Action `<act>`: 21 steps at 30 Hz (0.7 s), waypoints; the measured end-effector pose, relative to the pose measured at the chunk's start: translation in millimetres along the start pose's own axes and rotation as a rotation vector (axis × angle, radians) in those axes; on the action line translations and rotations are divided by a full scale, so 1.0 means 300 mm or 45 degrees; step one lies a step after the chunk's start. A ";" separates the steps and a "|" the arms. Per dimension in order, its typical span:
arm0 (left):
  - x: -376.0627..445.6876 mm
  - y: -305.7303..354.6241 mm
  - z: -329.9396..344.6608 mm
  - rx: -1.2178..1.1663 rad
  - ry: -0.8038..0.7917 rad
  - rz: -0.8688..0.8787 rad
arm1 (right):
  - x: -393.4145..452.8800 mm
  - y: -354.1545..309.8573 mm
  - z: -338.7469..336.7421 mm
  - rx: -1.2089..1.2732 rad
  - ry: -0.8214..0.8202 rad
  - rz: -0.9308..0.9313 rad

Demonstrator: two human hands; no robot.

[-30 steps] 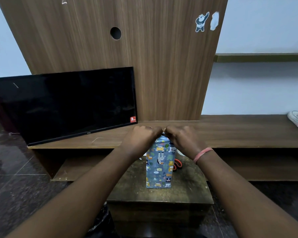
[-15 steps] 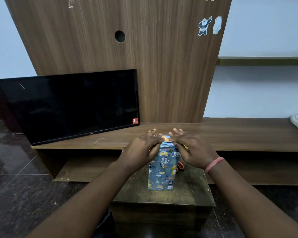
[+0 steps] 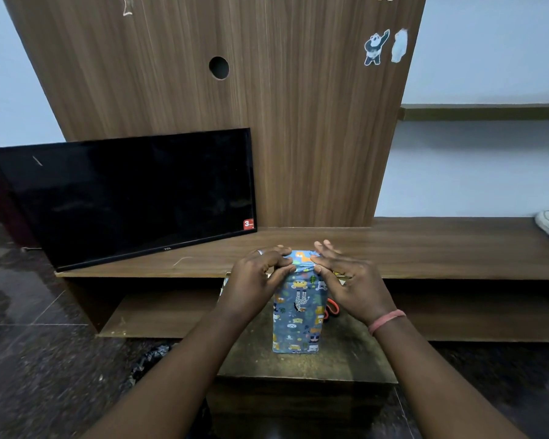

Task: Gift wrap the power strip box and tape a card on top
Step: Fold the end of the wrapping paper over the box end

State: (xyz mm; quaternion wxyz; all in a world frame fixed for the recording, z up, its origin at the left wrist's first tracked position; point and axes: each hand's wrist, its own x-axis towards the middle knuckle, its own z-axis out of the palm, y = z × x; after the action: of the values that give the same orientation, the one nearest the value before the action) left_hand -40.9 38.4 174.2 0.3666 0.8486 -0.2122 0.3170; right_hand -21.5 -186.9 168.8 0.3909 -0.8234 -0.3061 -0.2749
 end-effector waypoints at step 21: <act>-0.025 0.050 0.121 -1.129 0.227 -0.846 | -0.034 -0.065 0.050 0.511 0.191 0.606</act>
State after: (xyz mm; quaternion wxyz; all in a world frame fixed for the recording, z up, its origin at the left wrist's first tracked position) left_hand -41.3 2.4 156.9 0.7849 0.6045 -0.0146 0.1354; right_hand -39.1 -167.8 163.0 0.6202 -0.7558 -0.1234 -0.1701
